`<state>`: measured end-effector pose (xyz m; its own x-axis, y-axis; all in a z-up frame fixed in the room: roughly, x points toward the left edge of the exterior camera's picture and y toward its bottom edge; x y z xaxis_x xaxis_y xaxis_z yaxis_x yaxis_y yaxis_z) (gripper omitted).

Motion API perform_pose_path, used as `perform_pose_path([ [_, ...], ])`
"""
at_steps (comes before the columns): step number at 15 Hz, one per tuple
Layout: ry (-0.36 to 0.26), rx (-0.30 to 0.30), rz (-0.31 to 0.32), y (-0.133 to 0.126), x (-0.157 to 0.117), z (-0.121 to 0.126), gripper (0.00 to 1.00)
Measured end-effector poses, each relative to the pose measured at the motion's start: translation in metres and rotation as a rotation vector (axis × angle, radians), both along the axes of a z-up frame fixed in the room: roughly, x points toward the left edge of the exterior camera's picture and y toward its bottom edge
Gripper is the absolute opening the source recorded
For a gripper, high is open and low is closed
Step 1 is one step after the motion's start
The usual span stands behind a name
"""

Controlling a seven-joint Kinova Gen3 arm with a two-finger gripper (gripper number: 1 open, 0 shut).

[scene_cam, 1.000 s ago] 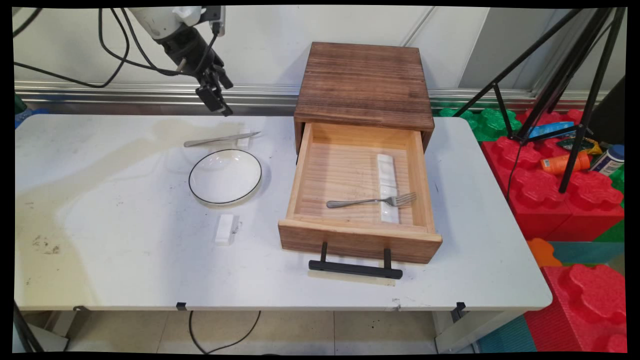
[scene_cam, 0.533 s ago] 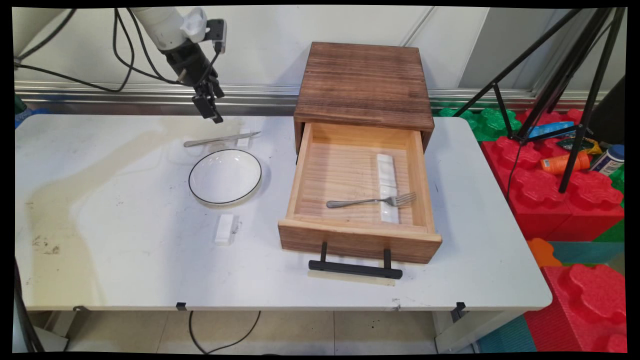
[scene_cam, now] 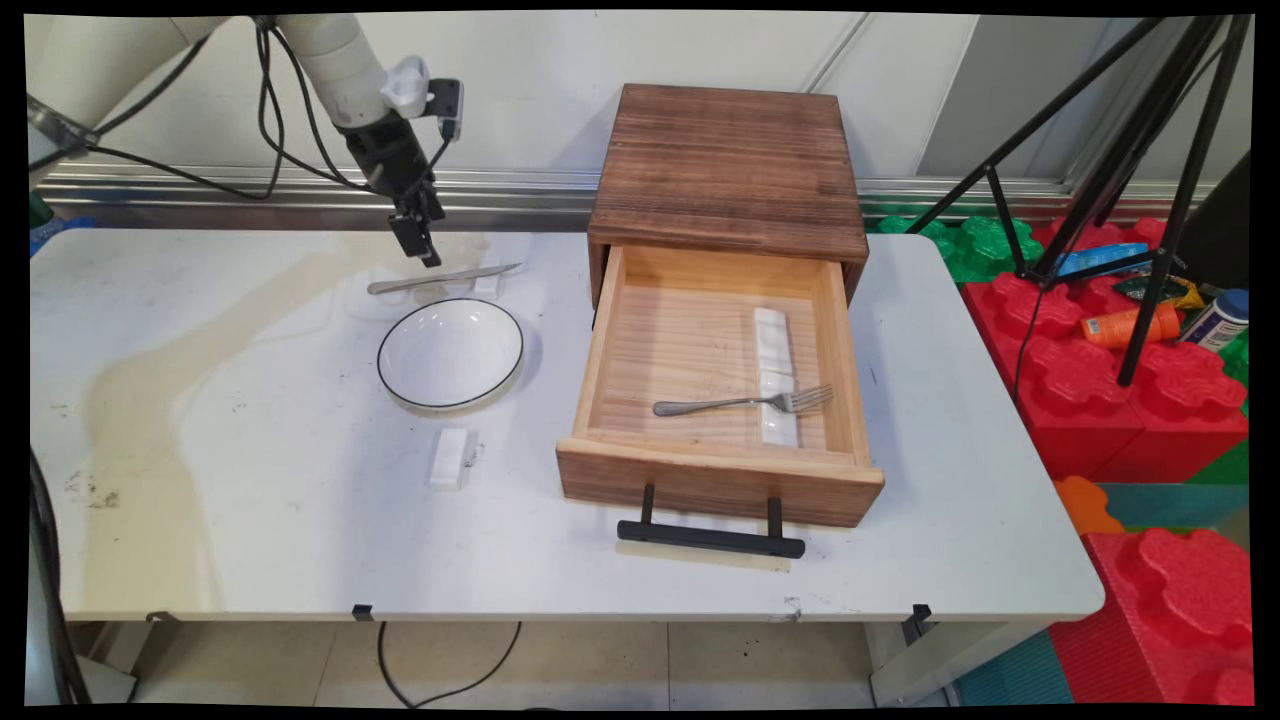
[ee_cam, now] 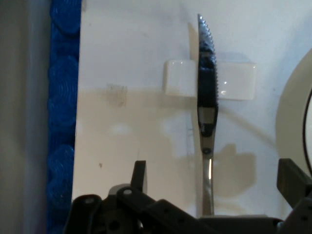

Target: Pick up the knife from the left of the white plate

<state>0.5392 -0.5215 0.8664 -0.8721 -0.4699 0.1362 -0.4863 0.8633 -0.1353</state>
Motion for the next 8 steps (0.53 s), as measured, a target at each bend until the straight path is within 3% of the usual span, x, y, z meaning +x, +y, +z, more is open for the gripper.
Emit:
perform_pose_path([
  [8,-0.013,0.051,0.005,-0.021,0.004,-0.034,1.0],
])
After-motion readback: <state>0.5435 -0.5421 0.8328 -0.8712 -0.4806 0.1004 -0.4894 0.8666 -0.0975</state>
